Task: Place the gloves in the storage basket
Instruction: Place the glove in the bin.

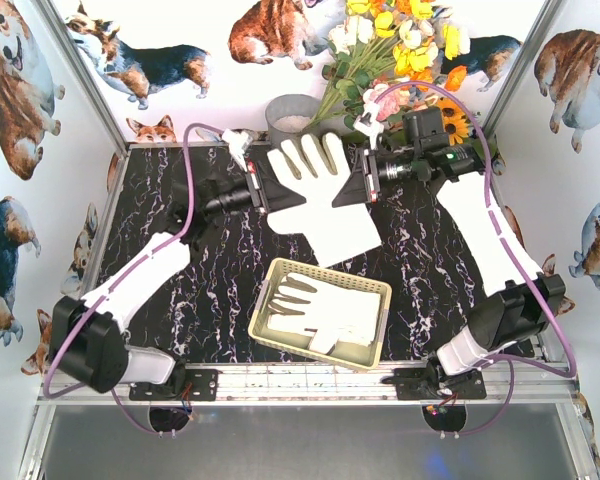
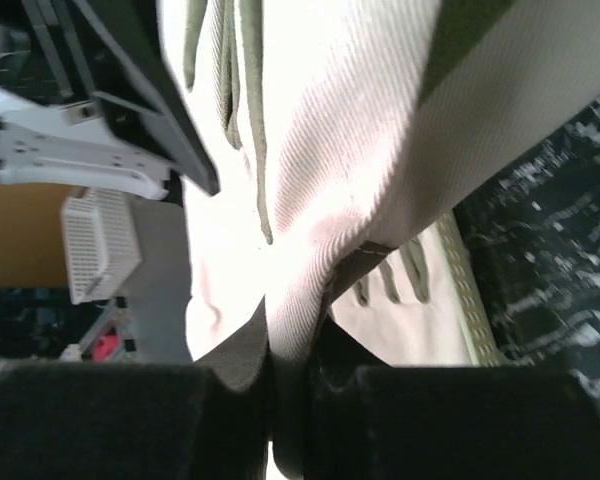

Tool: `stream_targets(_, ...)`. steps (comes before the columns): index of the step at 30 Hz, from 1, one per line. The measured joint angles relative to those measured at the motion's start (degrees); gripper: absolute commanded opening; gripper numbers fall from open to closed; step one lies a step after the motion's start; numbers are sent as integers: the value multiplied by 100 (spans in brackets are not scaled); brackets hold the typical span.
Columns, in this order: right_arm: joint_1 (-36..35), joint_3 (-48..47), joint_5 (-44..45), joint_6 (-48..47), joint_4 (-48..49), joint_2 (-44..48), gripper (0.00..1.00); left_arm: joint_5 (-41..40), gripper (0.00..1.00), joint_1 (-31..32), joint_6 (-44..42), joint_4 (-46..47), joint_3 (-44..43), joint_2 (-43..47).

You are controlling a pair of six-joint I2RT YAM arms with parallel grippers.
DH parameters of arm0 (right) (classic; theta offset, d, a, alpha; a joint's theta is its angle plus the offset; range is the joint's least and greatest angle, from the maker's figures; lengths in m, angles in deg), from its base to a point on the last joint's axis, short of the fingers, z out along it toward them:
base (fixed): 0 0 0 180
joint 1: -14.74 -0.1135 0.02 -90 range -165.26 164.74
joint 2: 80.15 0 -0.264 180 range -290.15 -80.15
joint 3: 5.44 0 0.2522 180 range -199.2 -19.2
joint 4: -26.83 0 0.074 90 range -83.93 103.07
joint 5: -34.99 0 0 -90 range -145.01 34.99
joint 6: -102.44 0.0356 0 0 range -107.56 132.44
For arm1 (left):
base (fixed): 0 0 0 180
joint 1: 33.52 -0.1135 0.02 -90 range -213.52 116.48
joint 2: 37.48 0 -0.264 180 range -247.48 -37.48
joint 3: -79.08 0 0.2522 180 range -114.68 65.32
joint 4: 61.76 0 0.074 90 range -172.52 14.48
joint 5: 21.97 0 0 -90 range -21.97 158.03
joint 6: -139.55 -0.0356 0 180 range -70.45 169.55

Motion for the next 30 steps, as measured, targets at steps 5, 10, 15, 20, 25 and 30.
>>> stream_targets(5, -273, -72, 1060, -789, -999, -35, 0, -1357, 0, 691, -380, -1495, 144, 413)
stream_targets(10, -785, 142, 1950, -1405, -1679, -48, 0, -2837, 0, 1604, -68, -2479, 590, 876)
stream_targets(15, -1329, 704, 2575, -1840, -2052, -50, 0, -3707, 0, 2503, 518, -3005, 935, 1023)
stream_targets(20, -1790, 1224, 2986, -2201, -2184, -52, 0, -4024, 0, 3139, 1034, -3150, 1106, 699)
stream_targets(25, -1991, 1626, 3165, -2426, -2194, -79, 0, -4050, 2, 3469, 1388, -3178, 1115, 264)
stream_targets(30, -2061, 1803, 3158, -2680, -2041, -188, 0, -3917, 7, 3493, 1707, -2951, 1298, 157)
